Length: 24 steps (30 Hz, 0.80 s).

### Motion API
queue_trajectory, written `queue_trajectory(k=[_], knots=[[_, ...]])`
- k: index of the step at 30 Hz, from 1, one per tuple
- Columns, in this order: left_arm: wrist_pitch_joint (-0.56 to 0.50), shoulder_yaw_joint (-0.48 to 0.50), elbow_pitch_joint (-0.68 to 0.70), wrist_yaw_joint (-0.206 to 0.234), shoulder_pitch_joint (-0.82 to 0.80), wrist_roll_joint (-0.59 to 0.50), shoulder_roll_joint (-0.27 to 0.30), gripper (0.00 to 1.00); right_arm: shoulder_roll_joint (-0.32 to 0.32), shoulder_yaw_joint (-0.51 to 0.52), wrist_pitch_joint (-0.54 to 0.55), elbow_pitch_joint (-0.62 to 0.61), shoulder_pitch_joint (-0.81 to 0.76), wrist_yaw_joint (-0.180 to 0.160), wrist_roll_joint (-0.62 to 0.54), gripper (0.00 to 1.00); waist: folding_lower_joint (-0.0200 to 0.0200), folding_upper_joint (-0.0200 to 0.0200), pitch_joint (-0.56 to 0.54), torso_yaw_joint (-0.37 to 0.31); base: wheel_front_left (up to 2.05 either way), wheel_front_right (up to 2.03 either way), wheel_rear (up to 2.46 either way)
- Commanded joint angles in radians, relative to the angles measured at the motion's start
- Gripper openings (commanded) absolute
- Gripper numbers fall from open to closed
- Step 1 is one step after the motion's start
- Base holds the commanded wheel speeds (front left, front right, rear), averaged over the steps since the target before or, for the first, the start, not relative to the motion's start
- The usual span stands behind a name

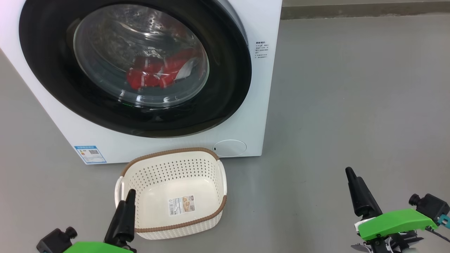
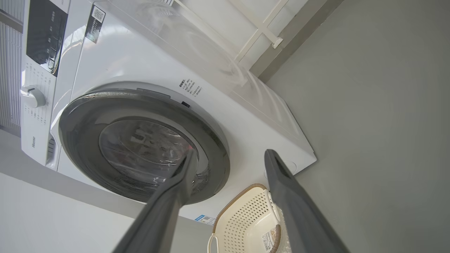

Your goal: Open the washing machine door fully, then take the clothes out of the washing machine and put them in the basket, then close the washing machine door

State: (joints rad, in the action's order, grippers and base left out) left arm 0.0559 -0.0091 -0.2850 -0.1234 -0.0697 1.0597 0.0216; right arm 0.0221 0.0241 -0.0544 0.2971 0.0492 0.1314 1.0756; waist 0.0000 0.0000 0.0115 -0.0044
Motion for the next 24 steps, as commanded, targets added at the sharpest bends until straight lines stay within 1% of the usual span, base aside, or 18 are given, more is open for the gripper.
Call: queue_trajectory(k=[1, 9, 10, 11, 12, 16, 24], knots=[[0.013, 0.012, 0.034, -0.003, -0.053, -0.038, 0.016, 1.00, 0.014, -0.014, -0.015, -0.033, 0.057, 0.000, -0.040, 1.00, 0.0000, 0.0000, 0.000, 0.000, 0.00, 0.00, 0.00], [0.037, 0.008, 0.044, -0.004, -0.066, -0.179, 0.017, 1.00, 0.019, -0.030, -0.038, -0.043, 0.068, 0.000, -0.154, 1.00, 0.0000, 0.0000, 0.001, -0.001, 0.00, 0.00, 0.00], [0.037, 0.008, 0.044, -0.004, -0.066, -0.179, 0.017, 1.00, 0.019, -0.030, -0.038, -0.043, 0.068, 0.000, -0.154, 1.00, 0.0000, 0.0000, 0.001, -0.001, 0.00, 0.00, 0.00], [0.043, 0.008, 0.048, -0.004, -0.070, -0.217, 0.017, 1.00, 0.019, -0.033, -0.044, -0.047, 0.071, 0.000, -0.183, 1.00, 0.0000, 0.0000, 0.001, -0.001, 0.00, 0.00, 0.00], [0.043, 0.008, 0.048, -0.004, -0.070, -0.217, 0.017, 1.00, 0.019, -0.033, -0.044, -0.047, 0.071, 0.000, -0.183, 1.00, 0.0000, 0.0000, 0.001, -0.001, 0.00, 0.00, 0.00], [0.054, 0.010, 0.053, -0.004, -0.077, -0.292, 0.018, 1.00, 0.020, -0.039, -0.056, -0.054, 0.077, 0.000, -0.240, 1.00, 0.0000, 0.0000, 0.001, -0.001, 0.00, 0.00, 0.00], [0.078, 0.012, 0.055, -0.005, -0.091, -0.407, 0.019, 1.00, 0.021, -0.048, -0.079, -0.069, 0.089, 0.000, -0.349, 1.00, 0.0000, 0.0000, -0.002, -0.002, 0.00, 0.00, 0.00]])
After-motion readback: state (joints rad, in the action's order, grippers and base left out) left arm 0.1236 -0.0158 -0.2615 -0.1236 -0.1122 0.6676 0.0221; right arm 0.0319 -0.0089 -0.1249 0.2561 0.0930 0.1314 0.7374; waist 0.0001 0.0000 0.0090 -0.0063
